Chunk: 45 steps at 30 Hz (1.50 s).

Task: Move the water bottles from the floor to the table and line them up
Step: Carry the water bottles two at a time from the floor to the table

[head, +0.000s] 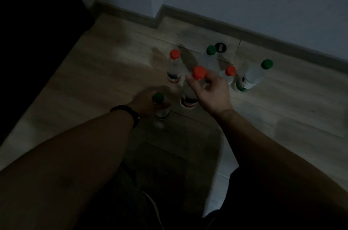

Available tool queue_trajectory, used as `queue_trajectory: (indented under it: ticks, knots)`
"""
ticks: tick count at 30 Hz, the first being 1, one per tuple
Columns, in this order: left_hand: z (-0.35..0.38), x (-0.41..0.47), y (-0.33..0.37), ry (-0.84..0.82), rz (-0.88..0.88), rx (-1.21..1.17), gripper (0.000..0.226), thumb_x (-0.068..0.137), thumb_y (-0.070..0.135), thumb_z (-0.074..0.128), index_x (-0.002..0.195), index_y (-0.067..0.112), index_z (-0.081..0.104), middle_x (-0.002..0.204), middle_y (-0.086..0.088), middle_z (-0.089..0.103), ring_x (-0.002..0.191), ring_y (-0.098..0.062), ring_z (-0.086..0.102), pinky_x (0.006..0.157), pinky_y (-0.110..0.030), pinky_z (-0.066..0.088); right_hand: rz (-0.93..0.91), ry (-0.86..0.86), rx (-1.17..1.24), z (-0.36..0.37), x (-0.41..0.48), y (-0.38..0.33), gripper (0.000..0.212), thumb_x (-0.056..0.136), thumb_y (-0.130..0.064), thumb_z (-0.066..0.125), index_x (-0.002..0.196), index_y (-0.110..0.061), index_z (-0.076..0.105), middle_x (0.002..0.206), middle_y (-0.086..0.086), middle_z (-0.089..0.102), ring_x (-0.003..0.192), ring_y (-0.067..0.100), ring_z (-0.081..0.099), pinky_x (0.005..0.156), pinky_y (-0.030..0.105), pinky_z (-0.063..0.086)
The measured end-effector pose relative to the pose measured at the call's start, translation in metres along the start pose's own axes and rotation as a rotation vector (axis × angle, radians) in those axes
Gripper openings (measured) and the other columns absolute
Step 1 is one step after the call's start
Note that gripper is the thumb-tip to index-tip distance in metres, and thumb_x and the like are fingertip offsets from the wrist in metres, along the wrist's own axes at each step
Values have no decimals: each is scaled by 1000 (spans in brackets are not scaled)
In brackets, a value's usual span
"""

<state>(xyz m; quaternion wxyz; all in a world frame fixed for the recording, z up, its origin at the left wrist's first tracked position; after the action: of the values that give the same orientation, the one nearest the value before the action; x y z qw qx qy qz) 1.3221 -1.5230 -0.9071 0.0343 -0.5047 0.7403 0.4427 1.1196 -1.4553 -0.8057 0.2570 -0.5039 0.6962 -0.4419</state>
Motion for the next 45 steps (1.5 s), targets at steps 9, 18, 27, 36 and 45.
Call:
queue_trajectory:
  ticks: [9,18,27,36,45]
  knots:
    - [-38,-18,40,223,106,-236,26,94,49,65,73,33,62,72,11,66,77,-8,65,73,-26,47,86,104,133,-39,-11,-12,19,91,-40,73,92,-21,70,88,-3,68,89,15,67,83,45,56]
    - [-191,-194,257,299,265,-333,22,91,42,65,84,21,67,74,14,67,76,6,64,67,-5,44,202,148,144,-186,-35,-220,17,87,-47,71,95,-33,70,90,-15,70,88,-1,65,74,17,49]
    - [-345,-412,492,291,404,-485,7,88,34,69,89,27,69,88,1,73,89,-16,70,80,-29,55,197,143,223,-374,-63,-499,20,88,-37,76,101,-22,74,96,-4,73,89,2,68,78,19,51]
    - [-415,-485,616,231,527,-558,13,78,32,63,70,23,70,78,-11,72,82,-30,71,78,-46,57,141,352,402,-472,-88,-636,21,83,-33,77,92,-14,76,95,14,73,93,32,73,89,58,58]
    - [-376,-483,661,8,499,-477,10,71,30,71,66,21,71,73,-10,74,77,-30,74,81,-51,61,234,681,426,-515,-147,-643,27,81,-25,81,89,-1,75,83,18,72,76,29,73,73,44,65]
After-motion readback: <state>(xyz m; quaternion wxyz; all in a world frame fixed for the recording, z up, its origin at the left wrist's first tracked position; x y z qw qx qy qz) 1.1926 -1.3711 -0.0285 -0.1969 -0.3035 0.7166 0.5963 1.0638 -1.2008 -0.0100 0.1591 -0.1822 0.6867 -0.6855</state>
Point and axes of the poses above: each hand's wrist, its own x-axis towards the middle knuckle, its own z-axis out of the palm, y = z × x, the point moved 7 cm from there along x, towards the middle knuckle
